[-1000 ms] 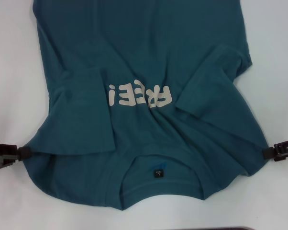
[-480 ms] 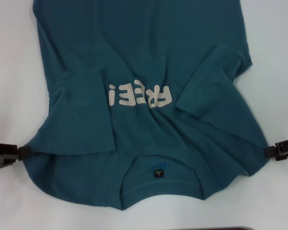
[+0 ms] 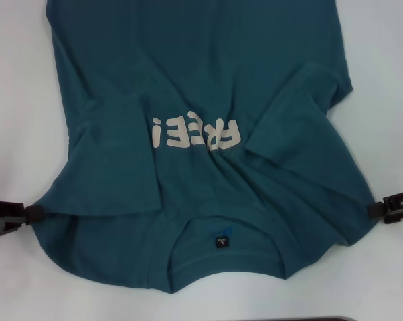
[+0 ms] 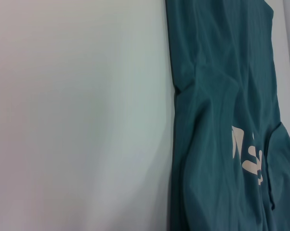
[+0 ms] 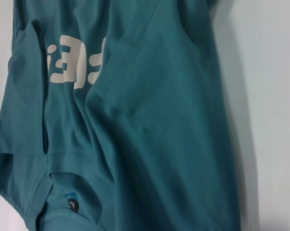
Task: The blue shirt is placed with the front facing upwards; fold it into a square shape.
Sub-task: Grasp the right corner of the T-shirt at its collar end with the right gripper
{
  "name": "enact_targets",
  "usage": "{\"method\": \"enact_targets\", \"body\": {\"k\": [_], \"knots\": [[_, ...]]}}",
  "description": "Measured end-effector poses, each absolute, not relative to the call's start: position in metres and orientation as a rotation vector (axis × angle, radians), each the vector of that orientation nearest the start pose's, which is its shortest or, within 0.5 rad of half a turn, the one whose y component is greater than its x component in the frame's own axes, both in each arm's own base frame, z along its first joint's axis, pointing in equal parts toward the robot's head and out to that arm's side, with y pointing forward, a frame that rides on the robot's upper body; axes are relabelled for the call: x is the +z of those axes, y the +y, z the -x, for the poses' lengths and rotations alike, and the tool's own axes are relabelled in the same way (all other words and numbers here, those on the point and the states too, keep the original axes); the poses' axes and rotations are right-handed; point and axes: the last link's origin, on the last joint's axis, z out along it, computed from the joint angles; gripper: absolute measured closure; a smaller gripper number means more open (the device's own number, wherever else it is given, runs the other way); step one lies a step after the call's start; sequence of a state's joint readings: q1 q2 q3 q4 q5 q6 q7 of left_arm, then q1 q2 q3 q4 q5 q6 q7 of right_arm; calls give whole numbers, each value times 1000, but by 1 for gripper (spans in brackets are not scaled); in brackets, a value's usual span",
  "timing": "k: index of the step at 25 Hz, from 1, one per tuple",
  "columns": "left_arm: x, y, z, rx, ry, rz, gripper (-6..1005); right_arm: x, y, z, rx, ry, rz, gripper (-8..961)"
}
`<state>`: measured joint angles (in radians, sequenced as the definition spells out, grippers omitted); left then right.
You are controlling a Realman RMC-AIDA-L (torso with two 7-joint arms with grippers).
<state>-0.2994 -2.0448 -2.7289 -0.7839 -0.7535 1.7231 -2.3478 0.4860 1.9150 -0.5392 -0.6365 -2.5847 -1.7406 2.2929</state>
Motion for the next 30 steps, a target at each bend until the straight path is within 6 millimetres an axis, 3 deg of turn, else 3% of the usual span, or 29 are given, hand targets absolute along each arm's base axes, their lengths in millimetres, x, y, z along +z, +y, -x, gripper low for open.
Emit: {"method": "enact_targets", "body": {"k": [11, 30], "knots": [[42, 232, 367, 574, 2397, -2162, 948, 53, 270, -355, 58, 2099, 2279, 449], [42, 233, 366, 580, 2395, -2163, 948, 41, 281, -335, 116, 2072, 2362, 460]]}}
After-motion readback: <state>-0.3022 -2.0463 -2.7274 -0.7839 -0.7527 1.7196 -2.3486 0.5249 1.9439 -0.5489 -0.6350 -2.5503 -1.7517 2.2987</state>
